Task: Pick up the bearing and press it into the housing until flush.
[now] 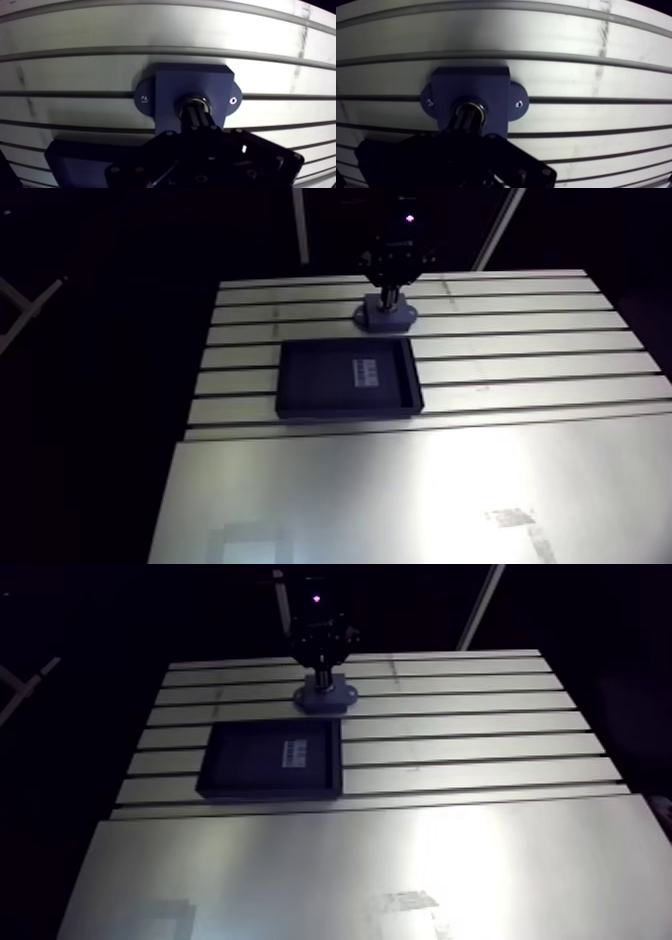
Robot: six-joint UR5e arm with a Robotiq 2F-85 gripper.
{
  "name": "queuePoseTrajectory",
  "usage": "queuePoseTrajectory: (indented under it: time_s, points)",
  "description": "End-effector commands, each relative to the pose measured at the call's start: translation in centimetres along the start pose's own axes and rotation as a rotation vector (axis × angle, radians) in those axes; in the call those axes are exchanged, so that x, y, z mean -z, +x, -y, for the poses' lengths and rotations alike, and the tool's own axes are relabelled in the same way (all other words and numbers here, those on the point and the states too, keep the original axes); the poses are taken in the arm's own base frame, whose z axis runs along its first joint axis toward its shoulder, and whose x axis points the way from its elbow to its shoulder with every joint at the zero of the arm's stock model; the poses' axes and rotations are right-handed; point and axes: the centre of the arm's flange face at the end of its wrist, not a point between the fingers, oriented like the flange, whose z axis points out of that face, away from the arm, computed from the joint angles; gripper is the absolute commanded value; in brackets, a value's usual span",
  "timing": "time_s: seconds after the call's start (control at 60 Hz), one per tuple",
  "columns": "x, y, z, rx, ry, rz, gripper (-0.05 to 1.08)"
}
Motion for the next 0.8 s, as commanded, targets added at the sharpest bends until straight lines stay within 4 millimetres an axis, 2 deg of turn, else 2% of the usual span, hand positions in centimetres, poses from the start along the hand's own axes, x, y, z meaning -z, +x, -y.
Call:
queuePoseTrajectory:
  time_s: [0.017, 0.8]
  points:
    - [-0.01, 0.01, 0.00, 0.000, 0.000, -0.001, 1.08]
    - [-0.50, 0.08, 0.01, 0.000, 0.001, 0.008, 1.08]
